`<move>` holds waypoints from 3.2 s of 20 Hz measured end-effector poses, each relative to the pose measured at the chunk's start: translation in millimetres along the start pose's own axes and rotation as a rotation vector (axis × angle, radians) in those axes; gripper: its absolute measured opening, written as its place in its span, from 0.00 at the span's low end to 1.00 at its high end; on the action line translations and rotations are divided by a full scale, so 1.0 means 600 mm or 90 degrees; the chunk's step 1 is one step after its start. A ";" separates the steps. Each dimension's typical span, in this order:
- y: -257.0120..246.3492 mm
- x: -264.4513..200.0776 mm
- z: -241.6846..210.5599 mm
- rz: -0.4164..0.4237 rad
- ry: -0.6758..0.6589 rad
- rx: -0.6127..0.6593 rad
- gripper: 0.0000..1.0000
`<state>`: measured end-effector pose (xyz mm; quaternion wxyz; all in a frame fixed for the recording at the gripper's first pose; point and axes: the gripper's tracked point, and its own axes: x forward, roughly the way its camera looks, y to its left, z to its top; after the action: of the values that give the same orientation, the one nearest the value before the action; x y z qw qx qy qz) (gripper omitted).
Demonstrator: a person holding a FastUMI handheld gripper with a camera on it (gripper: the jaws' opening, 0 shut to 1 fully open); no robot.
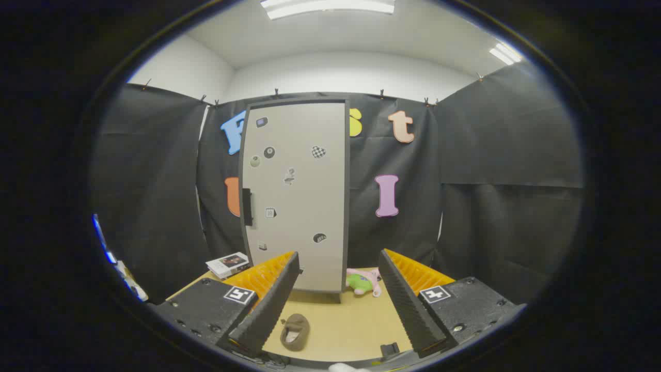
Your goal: Open the shoe cabinet door, grab the shoes and put them into the shoe cabinet, then close the shoe cabinet door.
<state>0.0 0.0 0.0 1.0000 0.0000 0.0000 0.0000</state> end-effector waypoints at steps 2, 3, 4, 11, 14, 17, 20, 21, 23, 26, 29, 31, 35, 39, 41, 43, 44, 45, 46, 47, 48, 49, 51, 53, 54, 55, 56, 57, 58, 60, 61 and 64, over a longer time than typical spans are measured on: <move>0.003 -0.001 -0.001 -0.001 -0.001 0.000 1.00; 0.004 -0.001 -0.003 -0.001 0.000 -0.001 1.00; 0.006 -0.001 -0.004 -0.002 0.001 -0.001 1.00; 0.020 0.004 -0.013 -0.005 0.005 -0.002 1.00; 0.031 0.014 -0.017 -0.005 0.010 -0.001 1.00; 0.050 0.033 -0.020 -0.007 0.013 0.003 1.00; 0.088 0.076 -0.024 -0.004 0.020 0.019 1.00; 0.107 0.096 -0.023 0.000 0.024 0.023 1.00; 0.157 0.137 -0.019 0.024 0.022 0.026 1.00; 0.232 0.211 -0.008 0.053 0.016 0.030 1.00; 0.316 0.297 0.006 0.092 0.010 0.045 1.00; 0.365 0.356 0.015 0.112 0.015 0.045 1.00; 0.440 0.459 0.027 0.128 0.014 0.038 1.00; 0.494 0.555 0.016 0.132 0.030 0.023 0.95; 0.512 0.589 0.008 0.134 0.040 0.017 0.92; 0.519 0.608 0.005 0.129 0.043 0.016 0.86; 0.522 0.614 0.008 0.129 0.040 0.016 0.81; 0.527 0.617 0.008 0.134 0.040 0.017 0.68; 0.526 0.623 0.008 0.127 0.040 0.017 0.64; 0.521 0.627 0.010 0.118 0.041 0.019 0.61; 0.517 0.632 0.012 0.110 0.041 0.025 0.57; 0.513 0.631 0.010 0.108 0.044 0.034 0.53; 0.511 0.631 0.007 0.114 0.047 0.034 0.44; 0.508 0.623 0.006 0.128 0.055 0.019 0.35; 0.506 0.616 0.006 0.136 0.059 0.025 0.33; 0.507 0.607 0.004 0.145 0.061 0.028 0.31; 0.504 0.591 0.005 0.152 0.061 0.026 0.31; 0.500 0.572 0.003 0.157 0.058 0.023 0.29; 0.495 0.555 0.003 0.162 0.058 0.021 0.29; 0.481 0.506 0.001 0.169 0.057 0.025 0.27; 0.471 0.479 -0.003 0.173 0.055 0.026 0.27; 0.429 0.393 -0.007 0.179 0.052 0.030 0.26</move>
<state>235.8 257.4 -4.4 0.9890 0.0234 0.0409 0.1400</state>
